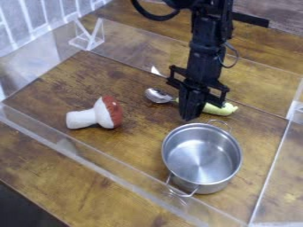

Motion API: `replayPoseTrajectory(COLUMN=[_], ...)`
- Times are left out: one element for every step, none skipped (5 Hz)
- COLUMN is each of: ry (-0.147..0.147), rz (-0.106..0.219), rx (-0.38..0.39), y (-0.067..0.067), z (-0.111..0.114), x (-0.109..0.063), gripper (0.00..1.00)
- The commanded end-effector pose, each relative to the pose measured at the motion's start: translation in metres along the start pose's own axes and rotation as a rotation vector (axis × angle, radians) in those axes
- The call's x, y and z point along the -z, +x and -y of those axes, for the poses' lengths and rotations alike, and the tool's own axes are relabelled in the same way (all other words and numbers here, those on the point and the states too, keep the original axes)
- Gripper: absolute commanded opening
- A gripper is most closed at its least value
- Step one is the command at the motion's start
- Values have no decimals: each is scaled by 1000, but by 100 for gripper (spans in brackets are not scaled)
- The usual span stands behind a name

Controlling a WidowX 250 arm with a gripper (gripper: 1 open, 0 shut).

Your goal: Move the green spoon to the left

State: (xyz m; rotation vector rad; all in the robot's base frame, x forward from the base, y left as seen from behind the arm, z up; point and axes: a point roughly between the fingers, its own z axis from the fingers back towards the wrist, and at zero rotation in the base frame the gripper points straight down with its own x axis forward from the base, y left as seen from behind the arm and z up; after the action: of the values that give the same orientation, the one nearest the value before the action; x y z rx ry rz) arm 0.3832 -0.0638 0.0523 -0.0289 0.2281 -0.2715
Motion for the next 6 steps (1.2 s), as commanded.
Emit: replayPoseTrajectory(ry=[17, 16, 17, 14, 0, 7], rz=[124, 131, 140, 139, 132, 91], rx=[-44, -83, -122, -136, -143, 10], y=[-9, -9, -4, 2, 8, 16], z=[10, 13, 17, 20, 22, 26], x=[-53, -59, -68, -72, -71, -65], gripper=[0, 0, 0, 0, 100, 100])
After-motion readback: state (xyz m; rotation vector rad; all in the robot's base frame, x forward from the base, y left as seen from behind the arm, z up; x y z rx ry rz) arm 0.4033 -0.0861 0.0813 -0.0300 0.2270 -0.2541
